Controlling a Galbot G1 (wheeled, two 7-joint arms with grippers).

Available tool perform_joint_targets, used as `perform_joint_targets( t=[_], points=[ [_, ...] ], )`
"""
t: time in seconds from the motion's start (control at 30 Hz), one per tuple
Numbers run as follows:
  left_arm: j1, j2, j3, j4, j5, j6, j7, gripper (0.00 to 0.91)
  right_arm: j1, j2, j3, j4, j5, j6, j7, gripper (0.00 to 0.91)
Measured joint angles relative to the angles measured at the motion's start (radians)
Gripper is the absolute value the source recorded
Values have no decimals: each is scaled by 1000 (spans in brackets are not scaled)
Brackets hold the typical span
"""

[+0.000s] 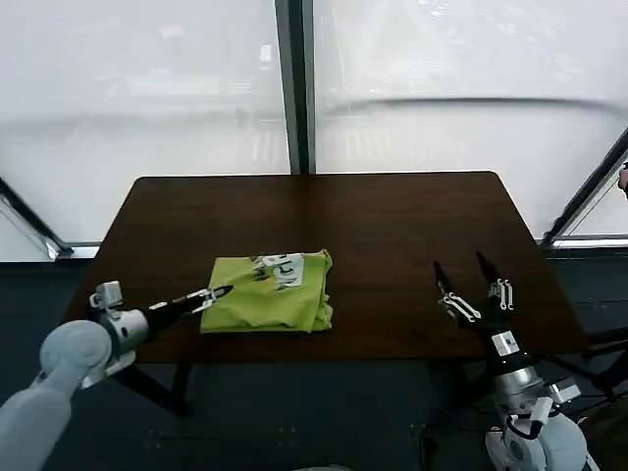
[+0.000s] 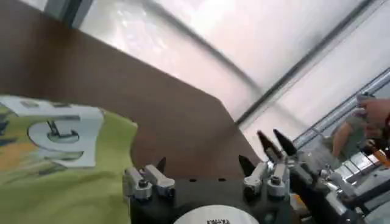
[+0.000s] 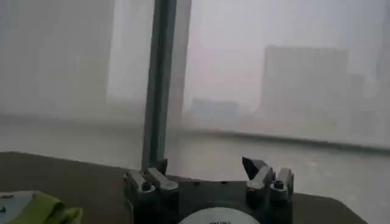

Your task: Fold and organize the clothes.

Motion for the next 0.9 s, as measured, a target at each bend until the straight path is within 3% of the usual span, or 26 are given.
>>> perform_joint_targets(
  t=[0.13, 0.33, 0.43, 0.63, 0.9],
  points=[
    [13, 80, -134, -65, 47, 0, 3, 878, 35, -37, -42, -6, -10, -28, -9, 878],
    [66, 112, -272, -109, 110, 0, 3, 878, 151, -135, -235, 6, -11, -189, -9, 878],
    [101, 110, -309, -123, 115, 0, 3, 878, 244, -145, -371, -27, -23, -222, 21, 878],
    [143, 107, -346, -127, 120, 0, 5, 878, 433, -71, -592, -179, -84, -256, 44, 878],
    [145, 128, -366, -99, 104, 0, 5, 878, 507, 13, -611, -291, -98, -296, 140, 878]
  ],
)
